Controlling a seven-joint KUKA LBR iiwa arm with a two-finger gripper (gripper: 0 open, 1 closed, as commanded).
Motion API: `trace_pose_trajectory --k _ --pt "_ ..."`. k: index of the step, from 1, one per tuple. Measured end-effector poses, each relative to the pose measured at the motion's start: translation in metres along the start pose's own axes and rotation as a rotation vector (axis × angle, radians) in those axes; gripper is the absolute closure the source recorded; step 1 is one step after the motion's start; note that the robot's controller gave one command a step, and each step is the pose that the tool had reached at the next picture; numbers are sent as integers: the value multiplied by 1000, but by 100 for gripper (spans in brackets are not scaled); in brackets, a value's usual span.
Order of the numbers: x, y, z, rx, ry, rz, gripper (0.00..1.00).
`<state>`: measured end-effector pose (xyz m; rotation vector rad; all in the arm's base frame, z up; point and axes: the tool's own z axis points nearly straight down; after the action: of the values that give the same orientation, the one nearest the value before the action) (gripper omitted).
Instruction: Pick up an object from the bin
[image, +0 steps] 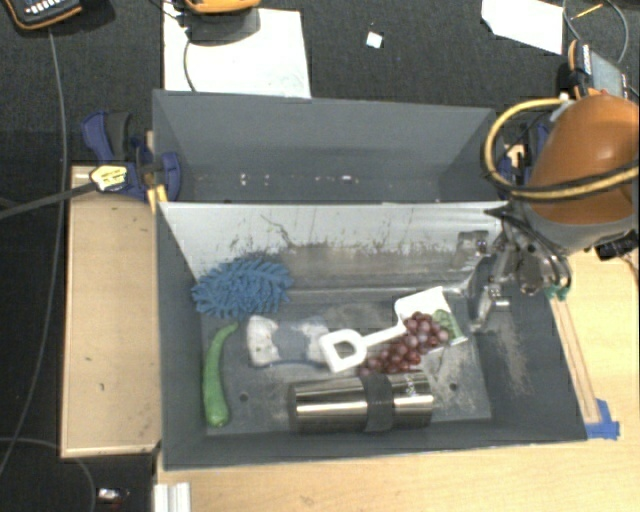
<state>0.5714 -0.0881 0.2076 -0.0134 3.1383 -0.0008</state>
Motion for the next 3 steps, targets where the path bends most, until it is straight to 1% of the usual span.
trace_pose_trajectory --k 1,2,3 --pt "0 0 0 0 0 0 0" --pt "-4 46 78 -3 3 -108 0" --pt "-4 44 79 0 -5 -101 0"
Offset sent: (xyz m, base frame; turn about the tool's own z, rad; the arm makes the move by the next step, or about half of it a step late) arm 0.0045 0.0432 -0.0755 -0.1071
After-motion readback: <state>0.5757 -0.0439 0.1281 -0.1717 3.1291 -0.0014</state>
